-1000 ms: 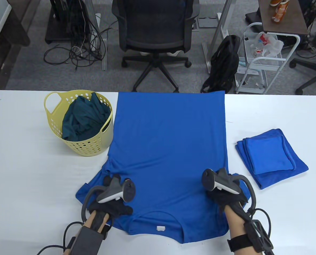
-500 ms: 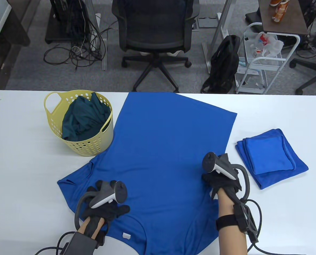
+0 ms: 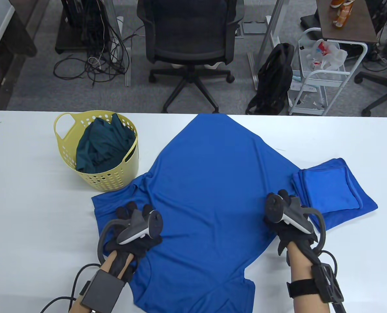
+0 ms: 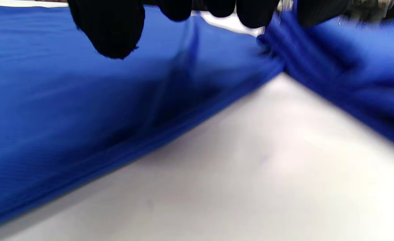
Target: Fold and stack clothes and towels from laundry basket
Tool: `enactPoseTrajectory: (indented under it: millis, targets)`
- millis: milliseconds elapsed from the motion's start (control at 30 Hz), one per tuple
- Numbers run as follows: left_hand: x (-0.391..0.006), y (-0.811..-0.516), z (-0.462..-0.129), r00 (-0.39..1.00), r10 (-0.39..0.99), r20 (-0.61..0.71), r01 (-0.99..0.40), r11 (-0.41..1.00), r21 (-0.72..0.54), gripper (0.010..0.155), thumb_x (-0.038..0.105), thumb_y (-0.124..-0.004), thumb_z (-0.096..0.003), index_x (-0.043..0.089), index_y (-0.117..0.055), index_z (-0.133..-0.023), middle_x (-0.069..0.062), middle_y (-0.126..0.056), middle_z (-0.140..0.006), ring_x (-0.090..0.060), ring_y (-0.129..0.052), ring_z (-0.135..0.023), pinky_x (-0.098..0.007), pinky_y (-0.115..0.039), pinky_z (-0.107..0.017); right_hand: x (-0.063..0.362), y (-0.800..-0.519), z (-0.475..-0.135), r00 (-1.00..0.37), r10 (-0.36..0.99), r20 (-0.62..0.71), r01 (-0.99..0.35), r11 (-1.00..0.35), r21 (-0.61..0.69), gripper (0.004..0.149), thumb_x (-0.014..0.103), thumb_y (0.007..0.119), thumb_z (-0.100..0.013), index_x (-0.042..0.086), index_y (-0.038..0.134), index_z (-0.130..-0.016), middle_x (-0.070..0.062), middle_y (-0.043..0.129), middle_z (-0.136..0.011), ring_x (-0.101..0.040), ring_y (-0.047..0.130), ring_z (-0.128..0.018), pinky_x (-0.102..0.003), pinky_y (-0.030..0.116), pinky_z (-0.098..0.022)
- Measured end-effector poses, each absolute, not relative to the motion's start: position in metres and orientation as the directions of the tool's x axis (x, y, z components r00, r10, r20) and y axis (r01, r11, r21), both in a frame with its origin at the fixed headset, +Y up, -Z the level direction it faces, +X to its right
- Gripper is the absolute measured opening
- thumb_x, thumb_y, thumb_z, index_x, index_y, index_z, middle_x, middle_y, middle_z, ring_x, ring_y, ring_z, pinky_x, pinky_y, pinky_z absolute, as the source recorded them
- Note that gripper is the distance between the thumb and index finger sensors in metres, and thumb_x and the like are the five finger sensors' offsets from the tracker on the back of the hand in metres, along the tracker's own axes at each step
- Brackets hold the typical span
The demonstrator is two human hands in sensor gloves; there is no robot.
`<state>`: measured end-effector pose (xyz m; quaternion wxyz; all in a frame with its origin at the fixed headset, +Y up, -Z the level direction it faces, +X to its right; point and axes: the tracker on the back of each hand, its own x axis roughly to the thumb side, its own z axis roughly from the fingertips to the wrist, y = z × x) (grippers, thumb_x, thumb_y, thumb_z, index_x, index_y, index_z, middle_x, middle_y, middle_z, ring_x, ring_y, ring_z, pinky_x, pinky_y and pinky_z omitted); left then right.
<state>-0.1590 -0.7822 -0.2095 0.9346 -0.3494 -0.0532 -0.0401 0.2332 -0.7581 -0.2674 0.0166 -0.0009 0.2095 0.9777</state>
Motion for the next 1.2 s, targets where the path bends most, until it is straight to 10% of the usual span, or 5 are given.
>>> enactPoseTrajectory:
  millis: [400,567,767,1067,1200]
  targets:
    - [-0.191,-0.788,-0.254,0.978,-0.16,0.136,0.209,0.779,-0.591,0.098,0.056,-0.074,-0.0445,0.034,-0.012,-0.117,-0.03,-0.009,-0.124,-0.065,-0.024,-0.11,-0.079,-0.041,-0.072,0.205,-0.743,-0.216,-0.958,-0.195,0.212,0.283,-0.771,0.571,0.066,0.051,0.073,-0.056,0.01,0.073,-0.107,-0.017,0.09,-0.094,-0.029,0.099,-0.07,-0.053,0.082,-0.055]
    - [-0.19,-0.782,-0.225,0.993,-0.099,0.067,0.12,0.809,-0.576,0.104,0.067,-0.064,-0.0519,0.012,-0.011,-0.123,-0.047,-0.016,-0.121,-0.076,-0.034,-0.103,-0.078,-0.05,-0.071,0.24,-0.745,-0.244,-0.994,0.032,0.1,0.005,-0.937,0.349,0.073,0.036,0.078,-0.057,0.015,0.043,-0.118,-0.02,0.04,-0.122,-0.048,0.052,-0.108,-0.072,0.052,-0.072]
    - [-0.183,-0.803,-0.222,0.987,-0.036,0.159,0.129,0.766,-0.63,0.118,0.07,-0.064,-0.0439,0.007,0.004,-0.117,-0.052,-0.002,-0.113,-0.08,-0.022,-0.096,-0.079,-0.043,-0.071,0.246,-0.786,-0.249,-0.995,0.094,-0.012,-0.081,-0.782,0.618,0.091,0.053,0.07,-0.054,0.022,0.009,-0.115,-0.022,-0.002,-0.115,-0.056,0.008,-0.101,-0.072,0.032,-0.072]
    - [-0.147,-0.793,-0.282,0.951,-0.063,0.301,0.23,0.796,-0.56,0.105,0.056,-0.077,-0.0418,0.029,-0.008,-0.116,-0.028,-0.004,-0.121,-0.061,-0.018,-0.107,-0.073,-0.041,-0.076,0.249,-0.751,-0.197,-0.99,-0.122,0.075,0.143,-0.79,0.597,0.087,0.055,0.073,-0.054,0.009,0.041,-0.12,-0.031,0.05,-0.118,-0.047,0.076,-0.095,-0.058,0.076,-0.062]
    - [-0.155,-0.779,-0.248,0.935,-0.131,0.329,0.261,0.882,-0.392,0.104,0.058,-0.074,-0.0475,0.019,-0.011,-0.12,-0.034,-0.011,-0.122,-0.06,-0.029,-0.11,-0.071,-0.047,-0.076,0.266,-0.743,-0.199,-0.996,0.062,0.069,-0.024,-0.892,0.451,0.083,0.044,0.079,-0.055,0.015,0.036,-0.119,-0.022,0.033,-0.123,-0.049,0.048,-0.109,-0.072,0.053,-0.072]
